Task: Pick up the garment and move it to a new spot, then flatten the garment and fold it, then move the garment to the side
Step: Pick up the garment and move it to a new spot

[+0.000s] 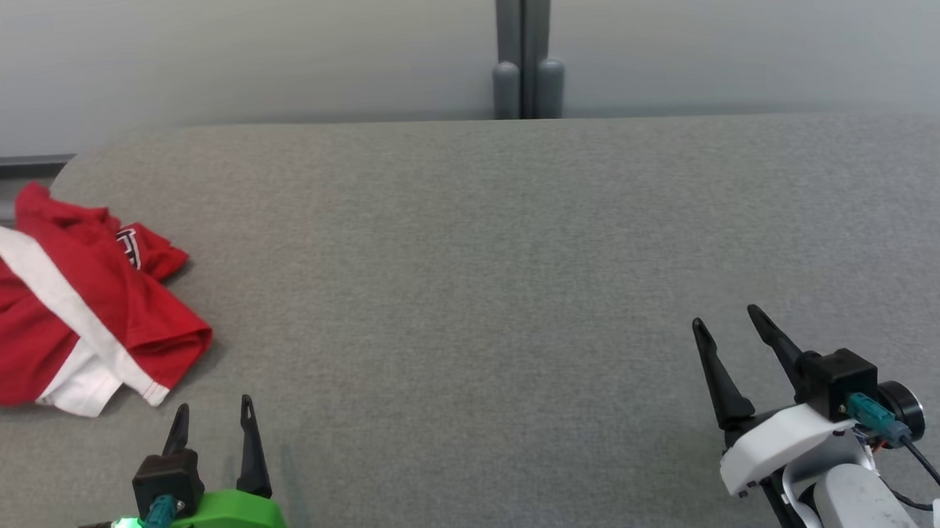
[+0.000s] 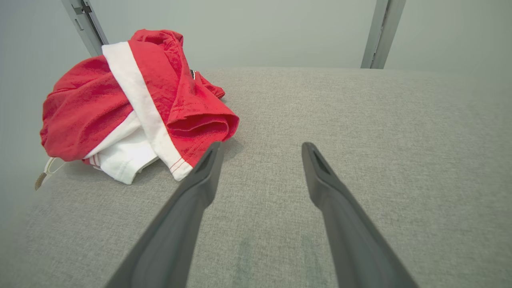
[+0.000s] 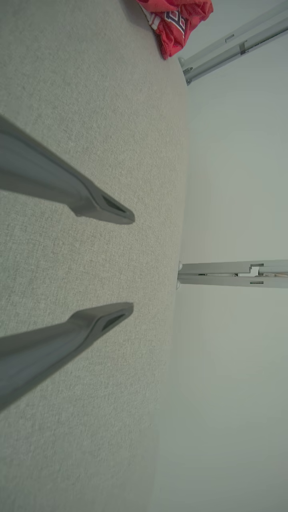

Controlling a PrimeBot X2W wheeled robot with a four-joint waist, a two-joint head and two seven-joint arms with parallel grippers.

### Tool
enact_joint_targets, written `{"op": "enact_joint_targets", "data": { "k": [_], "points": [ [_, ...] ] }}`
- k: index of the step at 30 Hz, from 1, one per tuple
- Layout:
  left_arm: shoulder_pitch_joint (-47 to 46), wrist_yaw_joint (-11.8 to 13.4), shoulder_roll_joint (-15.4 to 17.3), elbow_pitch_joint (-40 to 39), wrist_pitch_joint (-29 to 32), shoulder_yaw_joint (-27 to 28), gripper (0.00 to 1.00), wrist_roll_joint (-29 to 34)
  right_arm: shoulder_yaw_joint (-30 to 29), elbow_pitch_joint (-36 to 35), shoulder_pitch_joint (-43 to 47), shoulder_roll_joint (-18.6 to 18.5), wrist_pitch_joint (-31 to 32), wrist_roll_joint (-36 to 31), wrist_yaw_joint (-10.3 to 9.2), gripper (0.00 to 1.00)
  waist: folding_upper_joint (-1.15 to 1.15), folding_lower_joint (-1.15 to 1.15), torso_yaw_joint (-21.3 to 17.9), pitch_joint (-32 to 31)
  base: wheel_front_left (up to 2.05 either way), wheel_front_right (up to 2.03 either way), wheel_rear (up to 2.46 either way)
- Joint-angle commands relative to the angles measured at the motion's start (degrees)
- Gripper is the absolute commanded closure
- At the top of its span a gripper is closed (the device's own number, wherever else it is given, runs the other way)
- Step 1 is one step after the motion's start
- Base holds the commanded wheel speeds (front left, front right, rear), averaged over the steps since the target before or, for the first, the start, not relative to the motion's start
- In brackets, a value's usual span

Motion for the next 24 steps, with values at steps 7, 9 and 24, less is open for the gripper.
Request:
{"op": "enact_joint_targets", "data": {
  "k": [7, 9, 24],
  "points": [
    [0.12, 0.40, 0.09, 1.23, -0.47, 2.63, 0.00, 1.07, 1.73, 0.83, -1.60, -0.28, -0.61, -0.93, -0.03, 0.00, 0.00, 0.00, 13.90, 2.00, 0.00, 0.00, 0.00],
    [0.59, 0.26, 0.05, 1.56, -0.47, 3.37, 0.00, 0.92, 2.27, 1.09, -1.85, -0.28, -0.61, -0.71, -0.03, 0.00, 0.00, 0.00, 15.89, 2.19, 0.00, 0.00, 0.00],
    [-0.18, -0.72, -0.14, 4.02, -0.47, 6.28, 0.00, -3.02, 5.40, 3.36, -3.61, -0.29, -0.61, -2.07, -0.03, 0.00, 0.00, 0.00, 20.14, 4.89, 0.00, 0.00, 0.00]
  ]
}}
